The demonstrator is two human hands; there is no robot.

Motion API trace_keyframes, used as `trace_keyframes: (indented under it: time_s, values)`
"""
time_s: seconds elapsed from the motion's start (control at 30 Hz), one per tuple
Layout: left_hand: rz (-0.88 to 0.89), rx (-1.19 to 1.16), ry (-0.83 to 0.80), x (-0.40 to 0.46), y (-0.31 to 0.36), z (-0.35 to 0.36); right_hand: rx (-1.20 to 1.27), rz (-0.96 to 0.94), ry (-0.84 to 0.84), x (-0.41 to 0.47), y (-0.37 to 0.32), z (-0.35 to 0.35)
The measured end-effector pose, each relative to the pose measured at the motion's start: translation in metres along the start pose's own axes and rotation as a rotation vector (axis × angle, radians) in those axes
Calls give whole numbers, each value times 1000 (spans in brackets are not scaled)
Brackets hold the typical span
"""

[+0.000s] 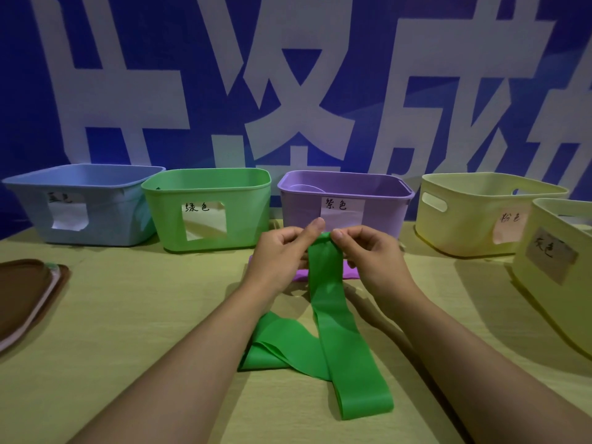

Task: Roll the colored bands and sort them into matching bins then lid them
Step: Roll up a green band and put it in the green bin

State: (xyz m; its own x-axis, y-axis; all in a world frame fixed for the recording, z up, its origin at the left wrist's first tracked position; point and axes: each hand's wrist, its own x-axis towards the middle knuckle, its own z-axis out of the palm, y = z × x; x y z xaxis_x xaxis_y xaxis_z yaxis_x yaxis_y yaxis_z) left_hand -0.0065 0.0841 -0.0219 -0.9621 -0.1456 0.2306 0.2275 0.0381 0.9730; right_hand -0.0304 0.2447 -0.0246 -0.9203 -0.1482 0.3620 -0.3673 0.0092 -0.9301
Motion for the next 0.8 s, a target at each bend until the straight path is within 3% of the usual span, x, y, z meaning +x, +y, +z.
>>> trace_keyframes:
  time_s: [0.27, 0.8]
  values:
    - [38, 129, 47, 0, 1, -1, 16, -14, 0, -2, -2, 2]
    - [33, -84, 6, 5, -5, -4, 42, 7, 4, 0, -1, -1]
